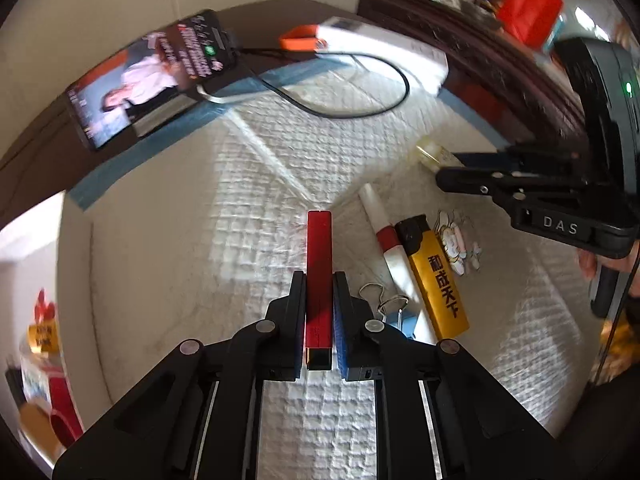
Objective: Organize rigid objects
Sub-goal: 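Grasp the red stick with the left gripper while the right grasps the yellow-liquid bottle, then lift the red stick and yellow-liquid bottle and carry them over the white tray, then open both grippers to release the red stick and bottle into the tray, then move both open grippers back over the pad toward the remaining items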
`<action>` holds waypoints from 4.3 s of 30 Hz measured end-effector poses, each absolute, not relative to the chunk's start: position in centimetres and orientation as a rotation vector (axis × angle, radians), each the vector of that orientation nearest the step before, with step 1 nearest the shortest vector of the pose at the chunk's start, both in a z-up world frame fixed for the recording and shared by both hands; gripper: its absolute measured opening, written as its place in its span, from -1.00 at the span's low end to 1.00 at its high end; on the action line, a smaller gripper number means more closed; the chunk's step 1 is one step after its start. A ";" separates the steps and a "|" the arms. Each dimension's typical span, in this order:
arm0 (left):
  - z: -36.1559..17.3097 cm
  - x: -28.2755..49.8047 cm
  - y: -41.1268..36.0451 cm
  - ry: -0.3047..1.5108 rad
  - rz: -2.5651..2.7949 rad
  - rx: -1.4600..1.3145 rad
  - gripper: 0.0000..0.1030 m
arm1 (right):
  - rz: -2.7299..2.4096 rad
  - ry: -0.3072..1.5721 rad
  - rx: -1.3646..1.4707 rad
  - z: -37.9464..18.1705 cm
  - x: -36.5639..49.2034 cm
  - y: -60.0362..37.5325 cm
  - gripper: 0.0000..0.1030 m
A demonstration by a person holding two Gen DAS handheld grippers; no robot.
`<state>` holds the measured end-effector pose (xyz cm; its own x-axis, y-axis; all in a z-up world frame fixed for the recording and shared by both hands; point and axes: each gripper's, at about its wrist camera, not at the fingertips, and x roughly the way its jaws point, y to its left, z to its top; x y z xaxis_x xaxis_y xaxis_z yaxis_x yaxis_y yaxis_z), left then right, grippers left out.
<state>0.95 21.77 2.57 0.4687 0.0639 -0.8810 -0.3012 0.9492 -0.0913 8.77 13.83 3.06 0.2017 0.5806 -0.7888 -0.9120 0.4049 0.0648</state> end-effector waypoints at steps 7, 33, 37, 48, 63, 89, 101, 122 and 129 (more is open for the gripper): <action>8.8 -3.5 20.9 0.892 0.288 -0.312 -0.78 | 1.188 0.796 -0.217 8.6 7.0 11.3 -0.63; 30.6 -28.0 22.7 0.265 0.776 -0.341 -0.77 | 1.638 0.300 0.239 32.1 -3.1 9.1 -0.64; 30.5 -30.2 22.6 0.259 0.809 -0.352 -0.77 | 1.681 0.364 0.214 31.3 -4.8 11.4 -0.64; 30.5 -33.7 22.7 0.237 0.866 -0.380 -0.77 | 1.762 0.388 0.166 31.5 -7.6 13.9 -0.64; 31.2 -34.8 24.5 0.203 0.878 -0.385 -0.77 | 1.821 0.296 0.178 34.2 -9.8 16.2 -0.64; 7.7 -25.7 34.7 0.696 0.841 -0.813 -0.77 | 1.538 0.996 -0.434 7.7 -9.8 34.7 -0.64; 8.3 -26.8 36.1 0.660 0.994 -0.758 1.00 | 1.522 0.884 -0.411 8.1 -10.0 34.0 1.00; 15.9 -26.8 30.5 0.529 0.912 -0.611 1.00 | 1.444 0.638 -0.164 16.0 -8.2 23.0 1.00; 14.8 -21.3 26.6 0.627 0.725 -0.522 1.00 | 1.186 0.517 -0.043 17.0 -1.7 15.2 1.00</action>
<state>-21.32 26.60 14.85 0.5844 0.4417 -0.6808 -0.7376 0.6388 -0.2187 -1.74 15.17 17.03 0.2733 0.8719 -0.4063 -0.8912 0.3885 0.2341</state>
